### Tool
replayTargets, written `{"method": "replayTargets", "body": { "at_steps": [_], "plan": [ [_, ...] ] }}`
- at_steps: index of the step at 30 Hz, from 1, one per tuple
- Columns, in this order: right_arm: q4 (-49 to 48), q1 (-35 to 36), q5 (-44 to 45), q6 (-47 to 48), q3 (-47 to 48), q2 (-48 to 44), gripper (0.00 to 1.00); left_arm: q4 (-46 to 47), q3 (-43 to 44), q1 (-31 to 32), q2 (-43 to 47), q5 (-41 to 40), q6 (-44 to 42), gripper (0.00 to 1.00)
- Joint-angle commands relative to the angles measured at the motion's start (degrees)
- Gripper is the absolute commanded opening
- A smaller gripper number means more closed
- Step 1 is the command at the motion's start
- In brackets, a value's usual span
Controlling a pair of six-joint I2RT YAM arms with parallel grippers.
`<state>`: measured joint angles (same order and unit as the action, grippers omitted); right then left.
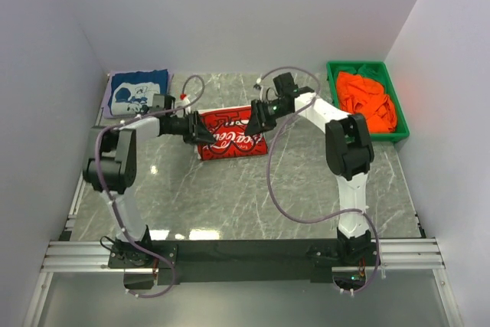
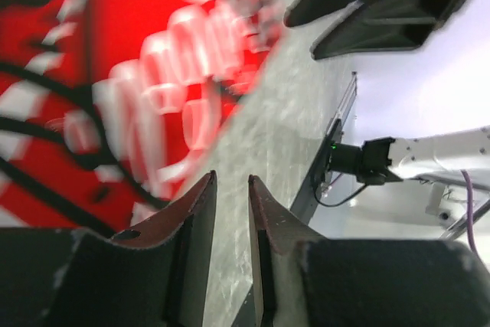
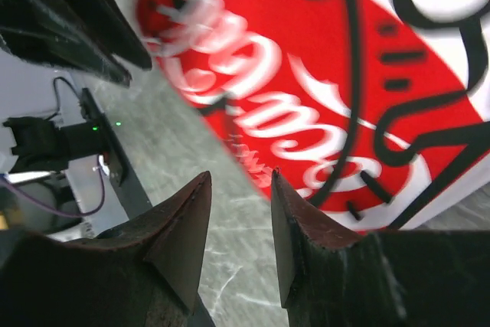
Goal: Fold and stack the t-shirts
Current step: Fold the tshirt
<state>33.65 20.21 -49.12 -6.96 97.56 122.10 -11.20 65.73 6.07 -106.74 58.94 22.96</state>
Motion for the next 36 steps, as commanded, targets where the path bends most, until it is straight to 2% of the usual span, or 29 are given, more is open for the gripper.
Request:
{"method": "replayTargets", "body": {
  "at_steps": [1,4,6,8,13,16,19,22,24,25,29,32,34,36],
  "plan": [
    [-2.8,-0.8,-0.1,-3.0,-4.7,4.3,0.44,-1.6,-1.0,-1.2,-7.4,-3.1,0.0,0.29],
    [-3.2,-2.2,2.7,-3.4,-7.9,6.9,0.43,-8.3,2.9,-3.1,-15.8,-7.2,-4.0,0.28],
    [-2.9,-2.8,4.0,-3.8,-9.3,8.1,0.43,-9.3,5.4,-5.2,-19.2,-8.2,-4.8,0.28],
    [-2.4,-3.0,3.3,-3.5,-9.7,7.2,0.43,-10.9,7.6,-6.0,-19.1,-8.1,-6.8,0.28],
    [0.5,-2.9,-1.6,-0.8,-8.8,0.6,0.43,-15.5,7.0,-5.9,-7.3,0.5,-17.3,0.3],
    [-0.3,-1.7,-3.7,-0.5,-10.3,-6.3,0.43,-19.8,5.3,-4.2,-1.1,4.2,-21.0,0.3],
    [-3.4,0.6,-4.3,-1.7,-12.7,-7.8,0.43,-16.6,-0.3,-0.9,2.1,4.3,-18.1,0.29],
    [-4.3,2.0,-4.1,-2.3,-13.9,-4.3,0.42,-10.9,-4.1,1.1,1.0,3.1,-13.2,0.28],
    [-5.8,1.9,-3.9,-3.1,-14.8,-2.1,0.4,-6.3,-5.8,0.7,-1.7,2.3,-9.9,0.28],
    [-6.2,1.8,-3.4,-3.5,-15.1,0.0,0.4,-5.3,-6.4,0.4,-2.8,-0.4,-9.4,0.27],
    [-8.2,0.1,-0.5,-5.0,-16.4,4.5,0.39,-3.2,-5.2,-3.5,-10.6,-2.9,-8.0,0.27],
    [-7.8,-2.7,0.7,-6.7,-16.5,6.6,0.38,-5.8,-3.4,-5.6,-12.5,-3.0,-9.5,0.27],
    [-6.7,-3.5,1.0,-4.4,-16.9,5.4,0.38,-9.9,-2.9,-5.7,-11.7,-2.3,-13.5,0.26],
    [-0.6,-3.5,-0.9,-0.9,-15.0,3.9,0.38,-14.0,-2.6,-5.6,-8.6,1.3,-20.0,0.25]
  ]
}}
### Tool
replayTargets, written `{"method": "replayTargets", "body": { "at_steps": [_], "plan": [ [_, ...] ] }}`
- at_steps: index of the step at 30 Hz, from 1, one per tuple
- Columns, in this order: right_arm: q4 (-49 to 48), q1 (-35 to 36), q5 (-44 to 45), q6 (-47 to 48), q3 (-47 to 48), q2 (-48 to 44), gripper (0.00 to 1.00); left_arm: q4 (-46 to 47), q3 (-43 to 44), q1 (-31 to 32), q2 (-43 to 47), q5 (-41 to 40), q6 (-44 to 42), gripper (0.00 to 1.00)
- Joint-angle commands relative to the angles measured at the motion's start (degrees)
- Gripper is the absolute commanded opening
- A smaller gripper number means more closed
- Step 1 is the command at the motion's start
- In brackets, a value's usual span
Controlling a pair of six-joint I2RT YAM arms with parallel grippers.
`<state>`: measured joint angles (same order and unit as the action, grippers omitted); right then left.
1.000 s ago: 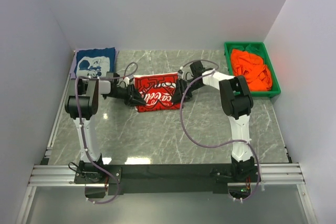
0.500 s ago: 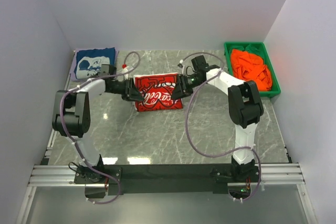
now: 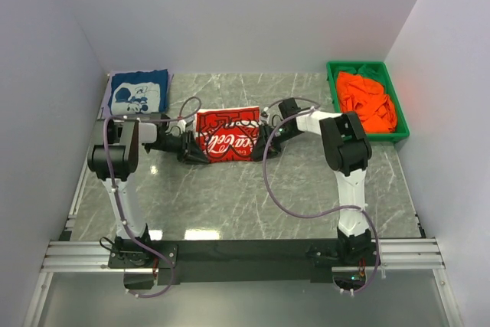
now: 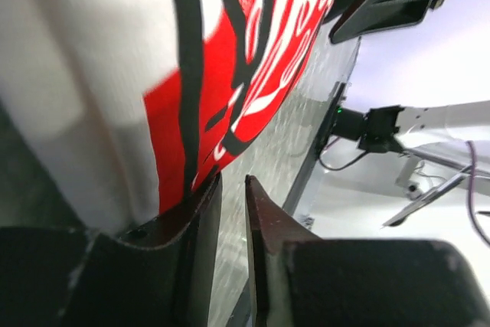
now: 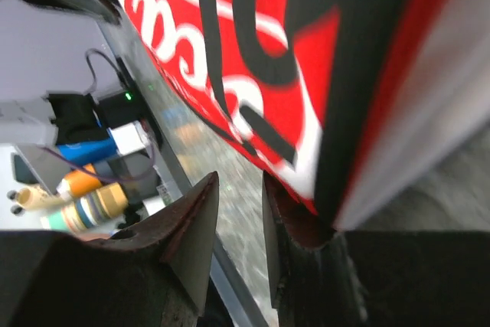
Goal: Fold and stack the t-shirts
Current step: Fold the tshirt
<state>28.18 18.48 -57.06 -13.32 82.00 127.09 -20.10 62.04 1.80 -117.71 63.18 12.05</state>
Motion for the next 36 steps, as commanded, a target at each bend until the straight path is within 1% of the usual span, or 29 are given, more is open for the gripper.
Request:
{"method": "replayTargets", "body": {
  "at_steps": [1,2,3,4,5,6,7,8,9,10,11,12,14,15,16,18,19,20,23,25,29,32,33,34,35,36],
  "plan": [
    [7.5,-1.7,4.5,10.0,1.5,-3.1,0.37,-8.4,1.9,-1.4,3.6,-1.7,-11.4,0.25],
    [13.3,-1.7,3.6,12.6,2.8,-4.3,0.37,-15.1,2.8,-1.5,6.1,-0.7,-15.9,0.26],
    [15.6,-1.7,3.0,15.5,5.8,-6.7,0.37,-19.1,3.9,-1.4,7.1,1.5,-21.9,0.26],
    [17.5,-1.8,2.9,18.6,7.6,-7.6,0.38,-21.8,6.7,-1.5,7.8,2.3,-24.1,0.26],
    [19.1,-2.0,2.9,18.9,11.8,-8.3,0.38,-24.6,8.4,-1.4,8.7,2.9,-25.1,0.27],
    [18.7,-2.2,2.7,18.6,14.0,-8.5,0.39,-24.1,10.0,-1.4,8.8,3.7,-23.5,0.28],
    [15.6,-2.5,2.4,15.0,15.8,-8.0,0.4,-22.5,13.0,-1.4,8.8,4.2,-21.1,0.29],
    [13.1,-3.1,1.8,12.0,17.5,-7.3,0.41,-15.0,14.2,-1.3,8.2,4.3,-18.0,0.29],
    [10.8,-3.2,1.5,9.1,20.5,-4.9,0.41,-10.4,15.8,-1.2,7.8,4.0,-8.9,0.29],
    [8.5,-3.1,1.7,4.8,22.1,-3.5,0.41,-4.9,16.4,-1.1,7.2,3.5,-4.7,0.29],
    [6.6,-2.7,2.2,4.3,23.7,-1.9,0.41,-0.7,17.2,-0.8,5.1,2.7,-1.3,0.3],
    [7.1,-2.6,2.7,5.0,28.1,1.7,0.42,5.7,19.3,-0.6,3.8,1.3,3.6,0.3],
    [6.5,-2.3,3.1,5.0,31.8,4.9,0.42,8.8,22.6,-0.2,-1.0,-2.5,6.0,0.31],
    [5.6,-2.3,3.9,4.2,34.7,7.6,0.42,10.6,25.8,-0.1,-2.6,-3.8,7.7,0.31],
    [4.3,-2.2,3.9,2.5,35.9,8.9,0.42,11.3,27.3,-0.1,-5.9,-5.2,8.8,0.31],
    [1.0,-2.2,5.5,0.9,39.5,12.3,0.43,11.7,31.4,-0.3,-8.8,-6.6,10.5,0.32],
    [-0.3,-2.2,6.3,-1.9,40.3,13.4,0.43,12.6,32.3,-0.3,-11.1,-7.9,11.1,0.32],
    [-2.4,-2.3,8.0,-3.4,41.1,14.5,0.43,13.3,32.9,-0.3,-12.4,-8.7,11.8,0.32],
    [-2.9,-2.9,14.9,-7.2,44.6,18.8,0.43,13.3,36.2,-0.9,-17.3,-10.2,13.9,0.33],
    [-3.6,-4.2,18.2,-9.6,44.0,20.0,0.41,14.2,36.6,-1.5,-19.1,-11.1,15.1,0.34],
    [-4.4,-7.0,21.1,-12.2,40.5,19.2,0.39,12.5,36.0,-1.7,-20.1,-12.5,13.5,0.34],
    [-3.0,-8.5,21.5,-9.8,41.6,18.7,0.36,12.2,34.2,-3.4,-18.9,-12.2,13.2,0.34],
    [-2.2,-8.7,21.6,-7.2,42.4,18.4,0.36,11.4,34.2,-3.6,-18.2,-11.6,12.5,0.34],
    [-1.5,-8.8,21.8,-5.7,43.4,18.3,0.37,10.6,34.5,-3.5,-16.0,-9.9,11.3,0.34],
    [0.5,-8.7,22.5,-3.9,45.6,18.0,0.37,9.5,34.7,-3.4,-14.2,-9.3,8.4,0.36],
    [1.6,-8.6,23.2,0.0,46.5,16.8,0.37,9.3,33.5,-3.2,-12.0,-9.0,7.3,0.37]
  ]
}}
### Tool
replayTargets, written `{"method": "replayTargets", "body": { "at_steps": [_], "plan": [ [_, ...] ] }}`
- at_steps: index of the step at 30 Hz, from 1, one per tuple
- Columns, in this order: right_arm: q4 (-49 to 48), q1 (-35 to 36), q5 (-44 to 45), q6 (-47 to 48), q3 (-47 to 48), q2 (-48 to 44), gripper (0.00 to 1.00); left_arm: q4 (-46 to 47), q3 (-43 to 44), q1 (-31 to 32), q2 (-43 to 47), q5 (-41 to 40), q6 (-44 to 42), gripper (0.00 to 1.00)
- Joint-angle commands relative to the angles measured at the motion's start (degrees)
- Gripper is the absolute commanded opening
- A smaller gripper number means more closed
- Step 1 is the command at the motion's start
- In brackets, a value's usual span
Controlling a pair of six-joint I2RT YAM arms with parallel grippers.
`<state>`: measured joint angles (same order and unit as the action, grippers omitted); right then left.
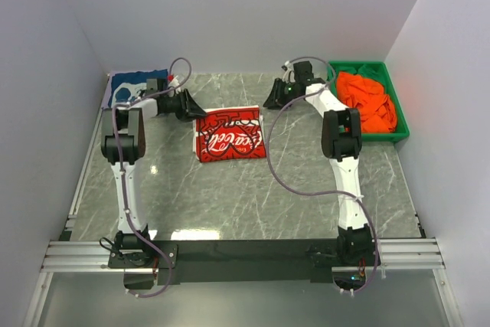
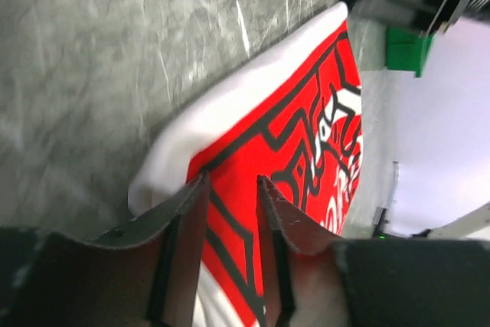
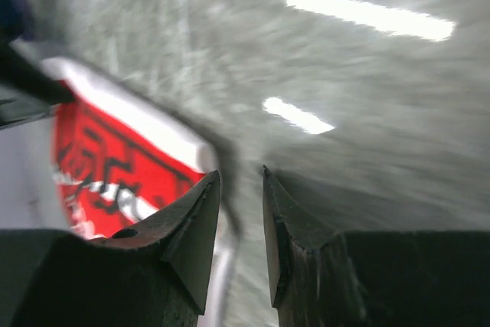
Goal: Fold and stack the t-shirts
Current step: Fold the tshirt, then neatly place the folded tshirt to the corner
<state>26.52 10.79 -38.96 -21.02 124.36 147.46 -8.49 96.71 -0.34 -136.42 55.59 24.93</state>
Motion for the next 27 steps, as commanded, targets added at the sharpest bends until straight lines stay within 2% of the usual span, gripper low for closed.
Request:
{"method": "replayTargets", "body": {
  "at_steps": [1,4,5,7,8,9,11,12,13,14,15,16,17,18,19,21,22,25,27],
  "plan": [
    [3.9,-0.8,6.3,9.2,4.5,-4.6,0.37,-1.6,-2.3,-1.2,11.9,-1.1,-5.9,0.38],
    [5.3,0.9,13.1,15.0,3.8,-10.2,0.36,-2.7,-4.6,-2.3,21.8,-2.6,-7.7,0.43],
    [5.5,1.5,15.2,16.7,1.7,-11.9,0.36,-3.0,-5.1,-3.3,24.4,-5.4,-8.6,0.44],
    [4.7,4.9,18.8,22.9,-2.0,-18.4,0.37,-2.8,-7.7,-4.6,32.4,-9.1,-9.7,0.52],
    [4.1,6.3,20.1,25.0,-6.5,-22.8,0.38,-2.8,-8.6,-5.8,35.1,-13.4,-11.8,0.7],
    [3.8,10.2,22.8,29.2,-8.7,-24.7,0.42,-2.8,-10.6,-6.3,37.7,-15.8,-12.7,0.74],
    [4.1,14.4,25.7,32.7,-13.1,-27.8,0.43,0.0,-13.3,-8.9,44.6,-19.4,-11.3,0.84],
    [4.8,16.4,27.0,35.2,-14.0,-29.8,0.44,1.2,-15.8,-9.9,46.7,-20.6,-10.1,0.99],
    [6.1,20.5,29.4,36.2,-14.7,-30.6,0.45,2.2,-16.9,-12.1,49.7,-21.7,-8.7,0.99],
    [6.8,22.2,30.5,37.0,-15.5,-31.1,0.45,1.9,-17.7,-12.8,51.0,-24.6,-3.8,0.99],
    [7.8,23.9,31.0,38.2,-15.5,-31.5,0.45,0.2,-17.6,-13.6,51.9,-33.7,-1.0,1.0],
    [10.5,25.9,31.2,38.9,-15.5,-31.4,0.45,-1.6,-17.3,-15.6,53.3,-35.8,1.0,0.99],
    [11.3,28.7,30.1,39.5,-15.2,-31.3,0.45,-2.9,-17.2,-16.9,53.6,-35.1,1.8,1.0],
    [11.4,30.3,30.0,39.4,-15.5,-31.3,0.46,-4.2,-16.6,-18.2,53.6,-29.9,1.5,0.99],
    [11.3,31.9,30.4,39.0,-16.1,-31.2,0.45,-5.6,-16.1,-20.1,53.1,-28.4,1.1,0.99],
    [10.3,36.7,33.7,38.9,-16.8,-29.8,0.42,-10.7,-14.6,-21.5,52.3,-26.8,0.6,0.91],
    [10.0,38.1,35.2,38.9,-16.8,-28.8,0.41,-11.8,-14.7,-22.8,52.1,-25.7,0.4,0.91],
    [9.8,42.2,38.6,38.3,-14.4,-24.4,0.4,-13.4,-16.8,-24.4,52.8,-24.0,0.1,0.92],
    [10.2,43.5,40.0,36.9,-12.3,-20.6,0.4,-14.4,-17.9,-24.3,53.3,-23.3,-2.0,0.96]
  ]
}}
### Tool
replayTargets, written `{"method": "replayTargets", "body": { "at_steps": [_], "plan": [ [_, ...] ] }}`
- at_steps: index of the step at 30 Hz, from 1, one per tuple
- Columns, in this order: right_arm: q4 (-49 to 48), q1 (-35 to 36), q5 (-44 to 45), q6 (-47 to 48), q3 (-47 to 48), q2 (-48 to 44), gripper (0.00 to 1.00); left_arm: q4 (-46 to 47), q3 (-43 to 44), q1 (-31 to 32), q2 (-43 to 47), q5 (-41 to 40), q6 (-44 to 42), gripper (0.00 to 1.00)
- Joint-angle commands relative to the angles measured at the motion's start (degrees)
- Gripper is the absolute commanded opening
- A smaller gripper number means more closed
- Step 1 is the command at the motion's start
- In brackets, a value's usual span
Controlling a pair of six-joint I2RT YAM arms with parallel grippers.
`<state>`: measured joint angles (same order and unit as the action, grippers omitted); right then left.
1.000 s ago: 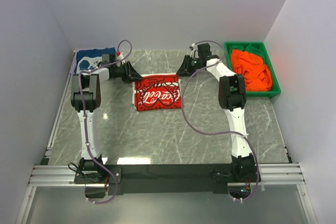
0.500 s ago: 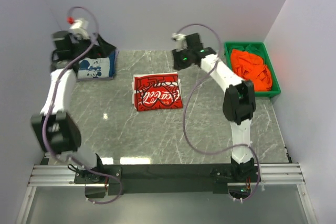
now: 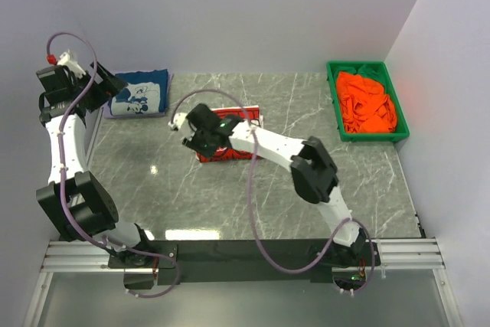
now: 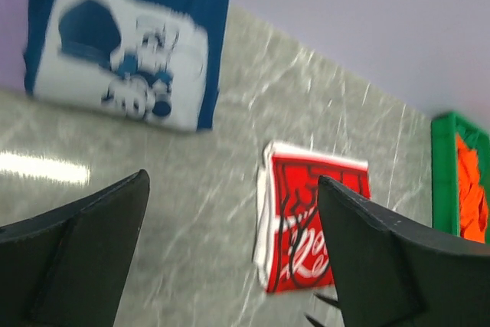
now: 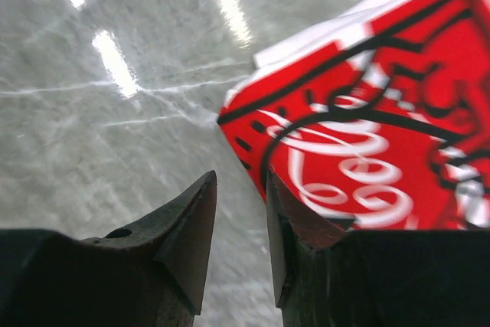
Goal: Fold and stack the t-shirts
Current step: Neatly place the folded tshirt to the corner
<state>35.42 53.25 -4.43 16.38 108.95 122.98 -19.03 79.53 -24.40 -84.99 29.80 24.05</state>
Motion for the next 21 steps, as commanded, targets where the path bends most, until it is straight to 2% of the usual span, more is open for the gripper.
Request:
{"method": "replayTargets", "body": {
  "at_steps": [1,10,14,16,21],
  "plan": [
    [2.6,1.3,5.7,-0.7,4.6,5.1,0.39,-4.5,-1.1,-0.2,2.2,3.2,-2.0,0.97],
    [1.8,3.3,7.2,-0.9,8.1,10.9,0.39,-11.0,-1.9,-0.2,-2.0,1.0,-4.3,0.99],
    [0.9,3.4,6.4,-1.0,6.8,12.9,0.39,-7.0,-5.2,-0.2,-1.2,2.9,-3.3,0.99],
    [0.4,3.3,6.6,-0.9,6.1,13.6,0.36,-5.0,-7.2,-0.1,-0.3,4.2,-1.4,0.99],
    [-0.1,3.0,5.3,-1.1,3.8,13.9,0.2,3.0,-14.8,-0.2,2.7,6.4,1.5,0.99]
  ]
}}
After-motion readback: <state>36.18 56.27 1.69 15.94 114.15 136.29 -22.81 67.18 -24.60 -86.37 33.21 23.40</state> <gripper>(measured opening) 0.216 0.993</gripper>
